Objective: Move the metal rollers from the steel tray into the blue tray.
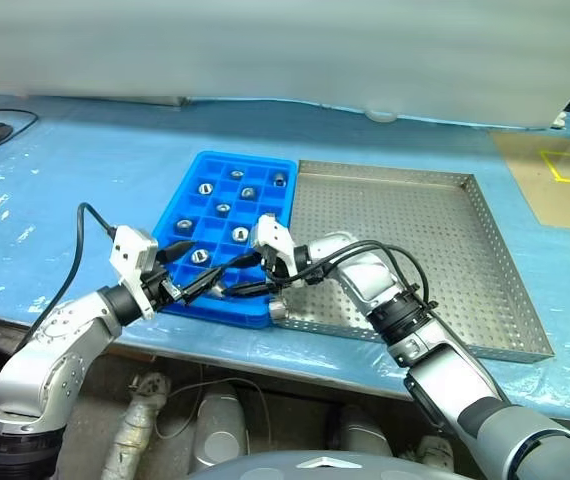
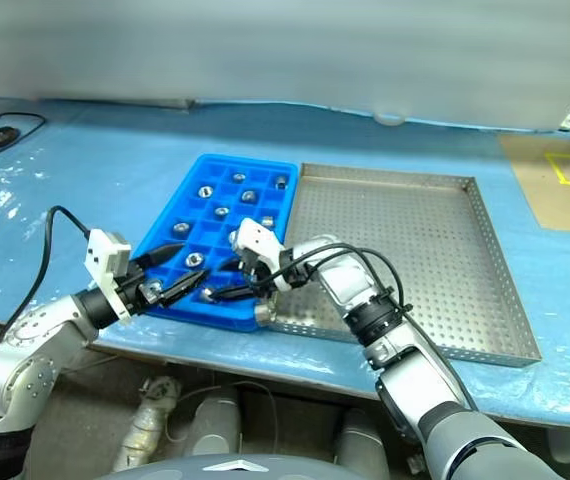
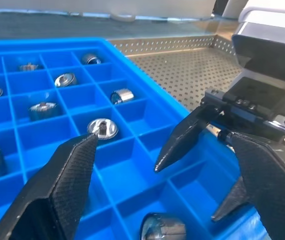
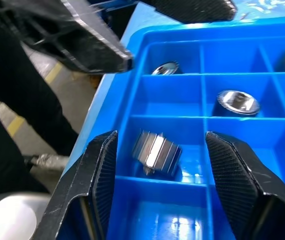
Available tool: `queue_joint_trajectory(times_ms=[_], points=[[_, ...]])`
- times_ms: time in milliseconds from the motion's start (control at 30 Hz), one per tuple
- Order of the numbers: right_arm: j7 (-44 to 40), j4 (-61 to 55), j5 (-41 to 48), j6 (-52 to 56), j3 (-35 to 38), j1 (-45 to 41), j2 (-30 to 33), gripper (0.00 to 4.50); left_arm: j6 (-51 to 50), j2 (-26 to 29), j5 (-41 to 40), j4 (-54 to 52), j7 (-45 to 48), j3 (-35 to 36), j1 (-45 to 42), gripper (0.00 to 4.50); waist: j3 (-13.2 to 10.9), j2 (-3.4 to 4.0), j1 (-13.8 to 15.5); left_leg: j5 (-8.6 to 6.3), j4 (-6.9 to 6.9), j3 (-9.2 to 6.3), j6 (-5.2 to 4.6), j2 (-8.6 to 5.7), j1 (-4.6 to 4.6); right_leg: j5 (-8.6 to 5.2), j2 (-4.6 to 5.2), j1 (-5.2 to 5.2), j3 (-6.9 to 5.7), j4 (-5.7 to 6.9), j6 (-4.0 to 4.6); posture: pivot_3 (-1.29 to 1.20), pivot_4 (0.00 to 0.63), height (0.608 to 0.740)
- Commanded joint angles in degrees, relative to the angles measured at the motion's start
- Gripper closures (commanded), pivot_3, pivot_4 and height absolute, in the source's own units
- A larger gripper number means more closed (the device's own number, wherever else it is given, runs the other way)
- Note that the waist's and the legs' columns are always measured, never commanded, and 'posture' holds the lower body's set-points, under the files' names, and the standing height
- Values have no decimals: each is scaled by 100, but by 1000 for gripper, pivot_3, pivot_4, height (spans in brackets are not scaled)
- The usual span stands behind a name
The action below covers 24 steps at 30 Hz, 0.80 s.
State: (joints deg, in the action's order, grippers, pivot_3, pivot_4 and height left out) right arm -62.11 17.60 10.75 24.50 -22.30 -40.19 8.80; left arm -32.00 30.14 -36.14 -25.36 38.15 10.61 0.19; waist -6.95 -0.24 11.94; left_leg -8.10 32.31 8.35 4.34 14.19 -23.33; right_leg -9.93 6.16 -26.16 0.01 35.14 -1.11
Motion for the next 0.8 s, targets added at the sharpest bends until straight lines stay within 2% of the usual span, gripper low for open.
queue_joint_trajectory(times_ms=[33, 100, 233, 433, 500, 633, 800], points=[[101, -317, 757, 346, 906, -300, -61, 1807, -28, -147, -182, -26, -18, -123, -238, 0, -2, 1, -7, 0, 0, 1, 0, -2, 1, 0, 0, 0, 2, 0, 0, 362, 150, 740], [185, -331, 1005, 535, 1236, -393, -52, 1807, -47, -201, -202, 13, 6, -194, -328, 0, -4, 0, -14, 0, 1, 1, 0, -5, 1, 0, 1, 0, 4, 0, 0, 362, 150, 740], [902, 47, 1512, 777, 2308, -835, -45, 1807, -83, -350, -195, 266, 164, -529, -739, 0, -9, 6, -26, 3, -1, 4, 4, -6, 4, 0, 0, -1, 6, 0, 1, 287, 150, 740], [1901, 263, 1799, 789, 3095, -1081, -282, 1807, 255, -742, 199, 982, 193, -934, -1352, 0, -9, 7, -169, 7, -3, 6, 12, -11, 10, 1, -1, 1, 12, -9, 2, 230, 150, 740], [2034, 251, 1856, 798, 3175, -1079, -338, 1807, 420, -857, 379, 1161, 259, -1125, -1484, 0, -9, 7, -220, 9, -4, 7, 13, -12, 5, 1, -1, 0, 12, -18, 2, 230, 150, 740], [2173, 124, 1725, 772, 3009, -939, -362, 1807, 732, -1434, 542, 1566, 168, -1385, -2016, 0, -11, 6, -333, 12, -8, 8, 18, -14, -3, 16, 0, -1, 11, -34, 28, 208, 150, 740], [2236, 49, 1541, 689, 2753, -837, -352, 1807, 844, -1797, 823, 2044, 97, -1608, -2469, 0, -11, 6, -394, 20, -11, 9, 29, -15, -7, 9, -1, -4, 11, -40, 30, 180, 150, 740]])
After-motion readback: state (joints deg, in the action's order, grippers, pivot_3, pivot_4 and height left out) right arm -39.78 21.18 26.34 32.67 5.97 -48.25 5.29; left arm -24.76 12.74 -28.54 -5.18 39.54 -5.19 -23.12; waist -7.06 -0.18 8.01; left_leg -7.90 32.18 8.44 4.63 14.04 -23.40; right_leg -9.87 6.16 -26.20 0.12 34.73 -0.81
